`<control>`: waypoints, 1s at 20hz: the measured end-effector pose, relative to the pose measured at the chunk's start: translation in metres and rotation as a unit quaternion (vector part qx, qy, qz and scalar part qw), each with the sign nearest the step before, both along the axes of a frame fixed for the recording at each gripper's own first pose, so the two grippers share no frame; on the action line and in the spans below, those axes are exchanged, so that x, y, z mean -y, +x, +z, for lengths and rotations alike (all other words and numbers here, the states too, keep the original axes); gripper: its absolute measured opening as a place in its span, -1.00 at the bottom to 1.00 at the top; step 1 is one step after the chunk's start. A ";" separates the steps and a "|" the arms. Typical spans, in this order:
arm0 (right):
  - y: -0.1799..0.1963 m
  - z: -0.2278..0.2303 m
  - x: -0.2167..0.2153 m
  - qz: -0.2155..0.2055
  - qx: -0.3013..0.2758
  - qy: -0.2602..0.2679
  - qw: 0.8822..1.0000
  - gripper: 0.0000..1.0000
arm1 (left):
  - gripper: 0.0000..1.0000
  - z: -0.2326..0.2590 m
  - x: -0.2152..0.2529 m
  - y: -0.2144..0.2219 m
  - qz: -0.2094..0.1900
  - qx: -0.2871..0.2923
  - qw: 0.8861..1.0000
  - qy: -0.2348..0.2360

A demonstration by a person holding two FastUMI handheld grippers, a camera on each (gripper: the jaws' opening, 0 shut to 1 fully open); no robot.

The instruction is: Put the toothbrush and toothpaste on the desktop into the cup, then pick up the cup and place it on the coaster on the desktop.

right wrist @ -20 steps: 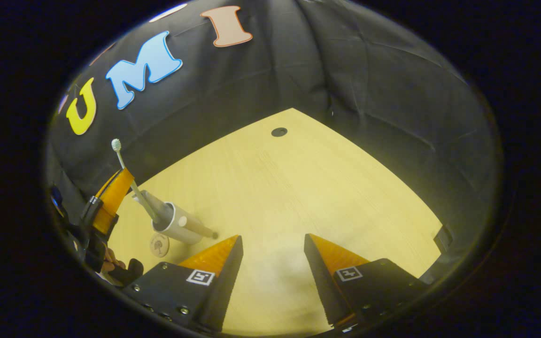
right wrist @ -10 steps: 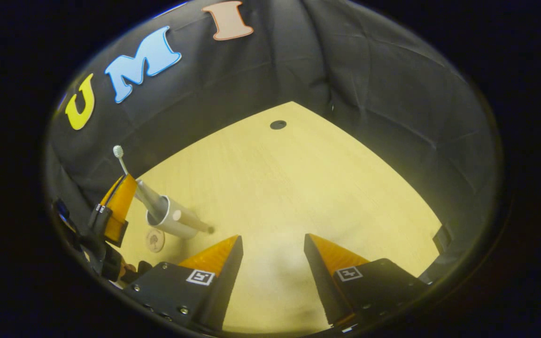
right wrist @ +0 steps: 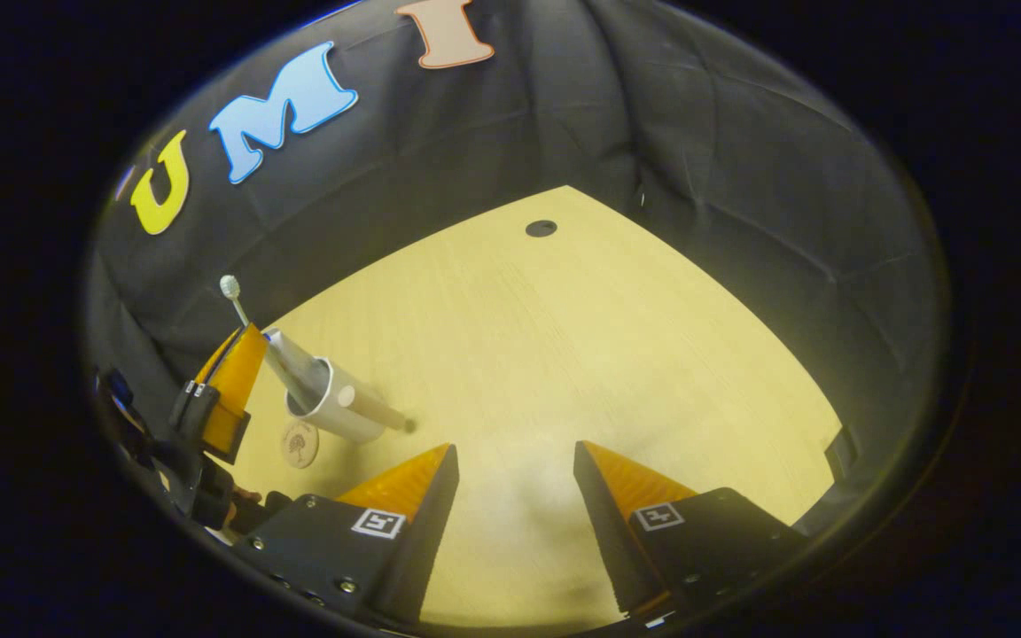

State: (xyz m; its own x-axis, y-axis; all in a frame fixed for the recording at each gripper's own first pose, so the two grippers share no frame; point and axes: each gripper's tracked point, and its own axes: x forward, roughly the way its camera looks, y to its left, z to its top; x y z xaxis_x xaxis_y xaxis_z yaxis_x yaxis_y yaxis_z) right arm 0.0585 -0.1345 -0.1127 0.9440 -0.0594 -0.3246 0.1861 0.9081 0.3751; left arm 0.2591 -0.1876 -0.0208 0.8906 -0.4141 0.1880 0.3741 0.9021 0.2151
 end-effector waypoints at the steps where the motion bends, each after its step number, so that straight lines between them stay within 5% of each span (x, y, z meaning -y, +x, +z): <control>1: 0.000 0.000 0.000 0.000 0.000 0.001 1.000 0.56 | -0.70 -0.001 -0.002 0.000 0.002 0.000 1.000 0.000; 6: 0.000 0.000 -0.003 0.006 0.002 0.004 1.000 0.56 | -0.65 -0.003 -0.003 -0.003 0.008 -0.007 1.000 0.001; 8: -0.001 -0.001 -0.006 0.009 0.001 0.004 1.000 0.56 | -0.43 -0.006 -0.003 -0.004 0.006 -0.017 1.000 0.002; 9: -0.001 -0.001 -0.006 0.010 0.001 0.004 1.000 0.56 | -0.07 -0.009 -0.004 -0.004 0.010 -0.022 1.000 0.003; 14: -0.001 -0.004 -0.005 0.013 -0.002 0.009 1.000 0.56 | 0.39 -0.012 -0.004 -0.007 0.013 -0.035 0.999 -0.001; 15: -0.002 -0.005 -0.005 0.014 -0.002 0.010 1.000 0.56 | 0.72 -0.014 -0.004 -0.007 0.013 -0.038 0.999 0.000; 20: -0.002 -0.006 -0.001 0.013 -0.002 0.022 1.000 0.56 | 0.90 -0.023 -0.010 -0.007 0.029 -0.053 0.998 0.002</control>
